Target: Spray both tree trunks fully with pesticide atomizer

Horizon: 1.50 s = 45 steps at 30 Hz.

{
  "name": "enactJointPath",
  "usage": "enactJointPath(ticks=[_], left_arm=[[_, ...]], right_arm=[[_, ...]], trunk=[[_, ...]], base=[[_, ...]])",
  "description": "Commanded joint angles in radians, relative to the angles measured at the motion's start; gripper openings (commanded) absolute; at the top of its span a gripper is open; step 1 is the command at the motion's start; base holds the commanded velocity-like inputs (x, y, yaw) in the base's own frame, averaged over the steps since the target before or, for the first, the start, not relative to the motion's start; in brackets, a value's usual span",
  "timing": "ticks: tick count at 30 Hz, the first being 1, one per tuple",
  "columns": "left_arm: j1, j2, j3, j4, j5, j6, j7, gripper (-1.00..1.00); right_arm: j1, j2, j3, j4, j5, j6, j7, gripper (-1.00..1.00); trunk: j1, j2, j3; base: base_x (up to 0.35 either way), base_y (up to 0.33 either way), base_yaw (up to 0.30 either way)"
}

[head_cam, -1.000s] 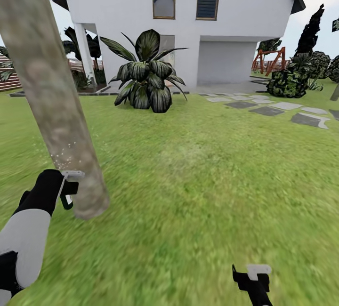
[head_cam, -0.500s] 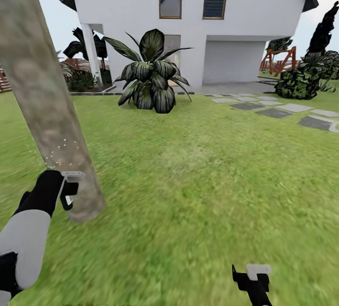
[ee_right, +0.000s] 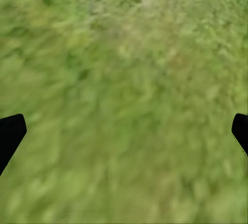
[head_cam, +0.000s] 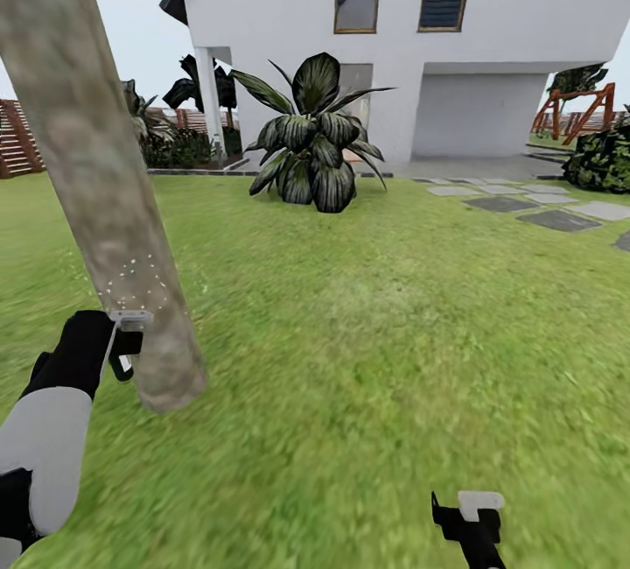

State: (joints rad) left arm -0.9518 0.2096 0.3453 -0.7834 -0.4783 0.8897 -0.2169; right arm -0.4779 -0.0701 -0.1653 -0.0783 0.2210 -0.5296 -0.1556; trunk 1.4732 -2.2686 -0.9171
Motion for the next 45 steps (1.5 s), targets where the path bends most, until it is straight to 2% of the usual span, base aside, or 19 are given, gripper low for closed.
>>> enactJointPath(ticks=[1,14,17,24,30,37,39,44,45], left_arm=[[0.001,-0.001,0.003,-0.011,-0.009,0.003,-0.01,-1.0],[0.013,-0.001,-0.002,-0.008,-0.004,0.003,-0.012,-1.0],[0.014,0.002,0.0,-0.006,-0.007,0.003,-0.011,-1.0],[0.084,0.015,0.002,-0.007,-0.012,0.002,-0.01,-1.0],[0.088,0.0,0.0,-0.008,-0.012,0.002,-0.009,-1.0],[0.108,0.01,0.001,-0.007,-0.013,0.002,-0.009,-1.0],[0.109,0.001,-0.003,-0.007,-0.012,0.0,-0.006,-1.0],[0.11,-0.002,-0.006,-0.007,-0.004,0.001,-0.007,-1.0],[0.113,0.006,0.0,-0.006,-0.008,0.001,-0.006,-1.0]], right_arm=[[-0.001,0.0,-0.007,0.001,0.011,-0.003,-0.004,1.0],[-0.001,0.002,-0.006,0.002,0.011,-0.003,-0.004,1.0],[-0.001,0.003,-0.007,0.001,0.011,-0.003,-0.004,1.0],[-0.001,0.003,-0.007,0.001,0.011,-0.003,-0.004,1.0],[-0.001,0.001,-0.007,0.0,0.011,-0.003,-0.004,1.0],[-0.001,0.003,-0.007,0.0,0.011,-0.003,-0.004,1.0],[-0.001,0.003,-0.007,0.001,0.011,-0.003,-0.004,1.0],[-0.001,0.003,-0.007,0.001,0.011,-0.003,-0.004,1.0],[-0.001,0.003,-0.007,0.0,0.011,-0.003,-0.004,1.0]], trunk=[[0.0,0.0,-0.001],[0.0,0.0,-0.001],[0.0,0.0,-0.001],[0.0,0.0,-0.001],[0.0,0.0,-0.001],[0.0,0.0,-0.001],[0.0,0.0,-0.001],[0.0,0.0,-0.001],[0.0,0.0,-0.001]], base=[[0.195,-0.183,0.024],[0.017,-0.267,0.009],[0.04,-0.273,0.212],[0.208,-0.211,0.271],[0.24,-0.19,0.083],[0.176,-0.226,0.104],[0.097,-0.264,0.275],[0.102,-0.266,0.276],[0.177,-0.243,0.252]])
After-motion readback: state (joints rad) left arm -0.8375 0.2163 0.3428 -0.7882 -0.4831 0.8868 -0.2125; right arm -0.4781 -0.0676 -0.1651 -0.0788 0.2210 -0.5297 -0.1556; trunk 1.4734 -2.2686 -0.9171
